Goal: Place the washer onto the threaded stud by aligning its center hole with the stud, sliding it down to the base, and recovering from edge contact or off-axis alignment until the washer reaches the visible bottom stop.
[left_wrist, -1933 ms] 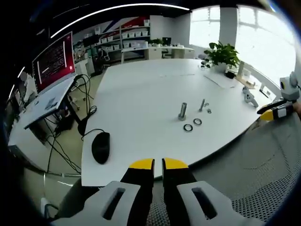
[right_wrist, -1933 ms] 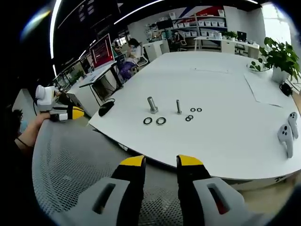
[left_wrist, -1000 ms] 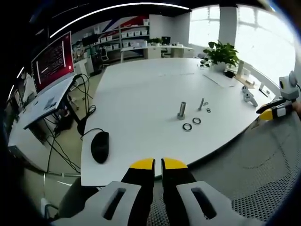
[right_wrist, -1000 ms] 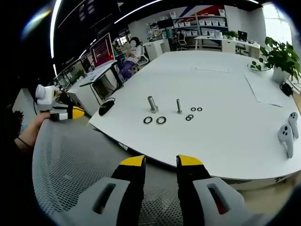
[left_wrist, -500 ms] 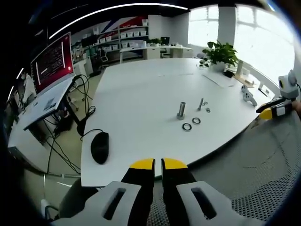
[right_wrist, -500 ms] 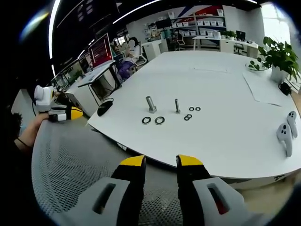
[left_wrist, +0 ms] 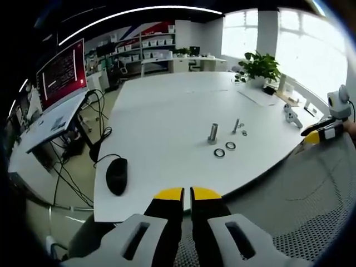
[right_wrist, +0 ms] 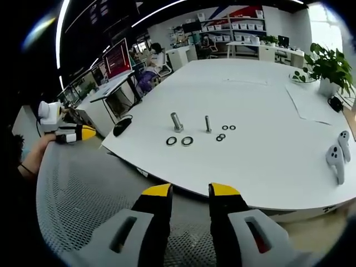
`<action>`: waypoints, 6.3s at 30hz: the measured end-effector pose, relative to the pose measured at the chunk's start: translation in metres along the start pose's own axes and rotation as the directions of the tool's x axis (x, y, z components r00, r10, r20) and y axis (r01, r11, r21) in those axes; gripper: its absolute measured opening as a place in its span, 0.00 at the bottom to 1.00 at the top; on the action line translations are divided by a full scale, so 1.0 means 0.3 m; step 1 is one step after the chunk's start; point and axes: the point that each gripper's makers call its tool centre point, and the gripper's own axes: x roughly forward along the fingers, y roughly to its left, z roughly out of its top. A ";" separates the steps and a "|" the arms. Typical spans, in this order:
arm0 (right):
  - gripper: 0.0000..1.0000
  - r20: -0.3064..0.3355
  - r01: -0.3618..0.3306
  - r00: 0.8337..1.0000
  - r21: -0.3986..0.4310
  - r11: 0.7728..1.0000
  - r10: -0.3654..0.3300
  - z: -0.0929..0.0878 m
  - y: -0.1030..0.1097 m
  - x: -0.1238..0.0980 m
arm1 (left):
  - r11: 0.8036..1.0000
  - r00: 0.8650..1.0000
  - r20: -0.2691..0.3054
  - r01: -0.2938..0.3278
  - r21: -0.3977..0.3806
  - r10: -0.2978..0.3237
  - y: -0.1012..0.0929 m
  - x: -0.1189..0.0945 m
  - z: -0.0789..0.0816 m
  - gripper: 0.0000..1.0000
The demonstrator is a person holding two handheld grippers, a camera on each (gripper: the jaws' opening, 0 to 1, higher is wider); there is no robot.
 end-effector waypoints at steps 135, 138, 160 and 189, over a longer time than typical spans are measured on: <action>0.35 -0.655 -0.568 0.755 -0.678 0.467 -0.031 0.078 0.058 0.741 | 0.995 0.988 -0.117 -0.098 -0.004 0.097 0.047 0.020 -0.051 0.03; 0.35 -0.661 -0.576 0.750 -0.675 0.461 -0.030 0.073 0.067 0.744 | 0.995 0.988 -0.114 -0.104 -0.006 0.102 0.050 0.019 -0.051 0.03; 0.27 -0.634 -0.526 0.770 -0.696 0.490 -0.074 0.097 0.076 0.785 | 0.993 0.987 -0.116 -0.116 -0.013 0.114 0.059 0.017 -0.050 0.03; 0.26 -0.640 -0.533 0.763 -0.703 0.471 -0.091 0.094 0.076 0.795 | 0.990 0.983 -0.122 -0.142 -0.019 0.139 0.071 0.016 -0.051 0.03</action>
